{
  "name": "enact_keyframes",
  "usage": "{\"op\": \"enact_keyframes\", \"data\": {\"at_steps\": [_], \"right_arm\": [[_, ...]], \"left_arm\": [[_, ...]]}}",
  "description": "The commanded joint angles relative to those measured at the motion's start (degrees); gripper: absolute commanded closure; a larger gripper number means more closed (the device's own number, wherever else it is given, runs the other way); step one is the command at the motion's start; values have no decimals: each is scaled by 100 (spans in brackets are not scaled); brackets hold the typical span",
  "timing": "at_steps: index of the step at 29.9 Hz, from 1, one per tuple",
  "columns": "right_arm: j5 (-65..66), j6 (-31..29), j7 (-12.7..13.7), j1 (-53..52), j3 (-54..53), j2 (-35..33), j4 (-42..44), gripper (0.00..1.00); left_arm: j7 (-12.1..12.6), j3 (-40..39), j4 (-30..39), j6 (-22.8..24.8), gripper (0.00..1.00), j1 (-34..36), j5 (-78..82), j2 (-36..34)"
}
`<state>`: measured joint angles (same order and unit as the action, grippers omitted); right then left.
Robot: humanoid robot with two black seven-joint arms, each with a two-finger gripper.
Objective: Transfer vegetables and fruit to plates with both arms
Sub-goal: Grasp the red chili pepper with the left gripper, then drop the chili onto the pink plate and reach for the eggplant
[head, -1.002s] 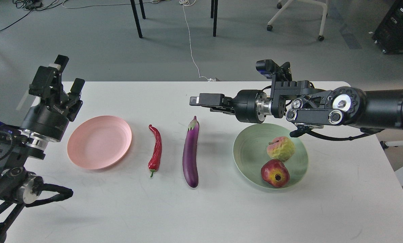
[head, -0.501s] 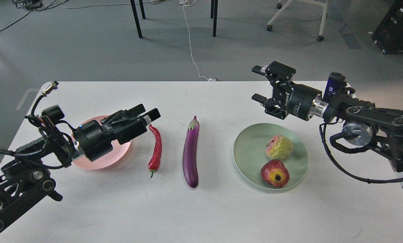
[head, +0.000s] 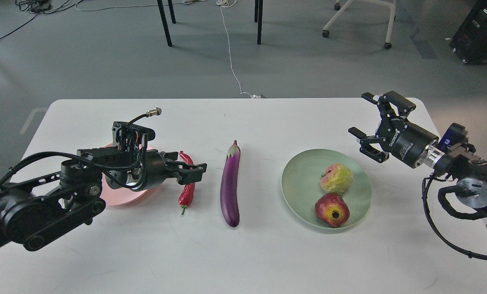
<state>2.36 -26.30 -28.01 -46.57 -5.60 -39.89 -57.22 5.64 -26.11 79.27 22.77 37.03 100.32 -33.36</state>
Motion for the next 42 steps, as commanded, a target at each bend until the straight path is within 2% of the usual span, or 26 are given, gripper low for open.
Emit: {"op": "enact_keyframes", "data": {"at_steps": [1,11,14,17,21,22,26,27,29,30,33,37,42], "right_arm": [[1,2,1,17,-20,7,1,3],[1,2,1,17,-20,-1,1,3],[1,2,1,17,-20,-1,1,3],[1,2,1,17,-20,8,1,3],[1,2,1,17,-20,8,1,3],[10,2,1,17,-20,8,1,3],[10,2,1,8,-20,8,1,3],[10,2,1,8,-20,8,1,3],[10,2,1,8,-20,-1,1,3],[1,10,1,8,-20,-1,1,3],[1,2,1,8,-20,-1,1,3],[1,10,1,-1,-20,-1,-8,3],[10,11,1,-1,-20,-1,-26,3]], "left_arm": [[139,18,-254,34,2,-29,14,198],[227,18,-518,25,4,-152,66,479],[227,18,-535,34,7,-196,66,506],[227,18,-614,60,22,-249,84,515],[236,9,-632,113,61,-293,84,506],[245,9,-632,113,67,-293,84,515],[297,18,-632,122,68,-293,84,550],[297,18,-632,122,71,-302,93,550],[315,9,-632,131,89,-328,154,559],[350,9,-632,131,92,-320,198,576],[403,-17,-545,122,92,-241,163,594],[298,-96,-194,104,92,145,110,445],[-255,-70,-157,95,90,278,-48,-599]]}}
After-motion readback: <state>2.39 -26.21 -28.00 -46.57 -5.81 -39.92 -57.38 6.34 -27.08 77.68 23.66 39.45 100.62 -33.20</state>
